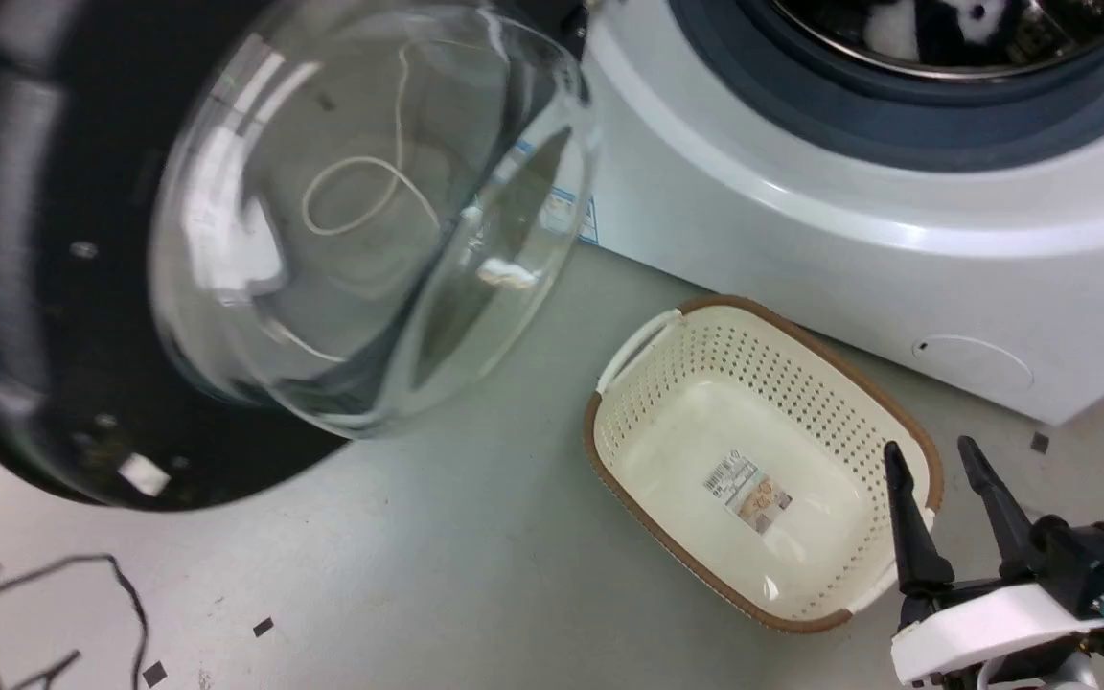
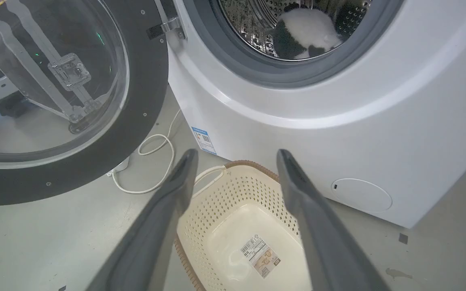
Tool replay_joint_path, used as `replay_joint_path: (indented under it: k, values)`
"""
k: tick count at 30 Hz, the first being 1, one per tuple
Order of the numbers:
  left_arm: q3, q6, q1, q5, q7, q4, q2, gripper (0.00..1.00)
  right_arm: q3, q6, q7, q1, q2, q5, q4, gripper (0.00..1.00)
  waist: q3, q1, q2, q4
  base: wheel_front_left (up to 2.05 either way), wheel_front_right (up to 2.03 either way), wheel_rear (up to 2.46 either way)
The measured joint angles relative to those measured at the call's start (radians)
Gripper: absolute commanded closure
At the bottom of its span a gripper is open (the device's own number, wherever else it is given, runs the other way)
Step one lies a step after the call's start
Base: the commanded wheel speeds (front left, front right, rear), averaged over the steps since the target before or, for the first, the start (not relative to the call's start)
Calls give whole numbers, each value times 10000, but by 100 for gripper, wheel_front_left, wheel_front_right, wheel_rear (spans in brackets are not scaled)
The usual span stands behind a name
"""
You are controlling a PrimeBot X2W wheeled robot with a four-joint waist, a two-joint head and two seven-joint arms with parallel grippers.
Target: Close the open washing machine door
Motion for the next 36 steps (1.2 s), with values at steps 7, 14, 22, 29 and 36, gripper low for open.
replay_joint_path:
  k: [7, 14, 22, 29, 36]
  values:
    - [-903, -144, 1201, -581, 1358, -1839, -731, 100, -454, 0, -353, -12, 0, 313, 410, 0, -572, -1, 0, 379, 0, 0, 0]
    - [-2562, -197, 2174, -1120, 2782, -3591, -1133, 100, -1160, 0, -686, -8, 2, 662, 836, 0, -1216, -2, 0, 715, 0, 0, 0]
    - [-5331, -313, 2412, -1494, 3511, -4623, -1315, 100, -1707, 0, -909, 3, 6, 1099, 1266, 0, -1669, -1, 0, 481, 0, 0, 0]
    - [-7967, -359, 1625, -1108, 1726, -4180, -784, 100, -1925, 0, -947, -7, 2, 1292, 1248, 0, -1739, 0, 0, -493, 0, 0, 0]
    - [-9961, -355, -146, -447, -1011, -2541, -113, 100, -1889, 0, -947, -25, 6, 1452, 1164, 0, -1609, 0, 0, -1872, 0, 0, 0]
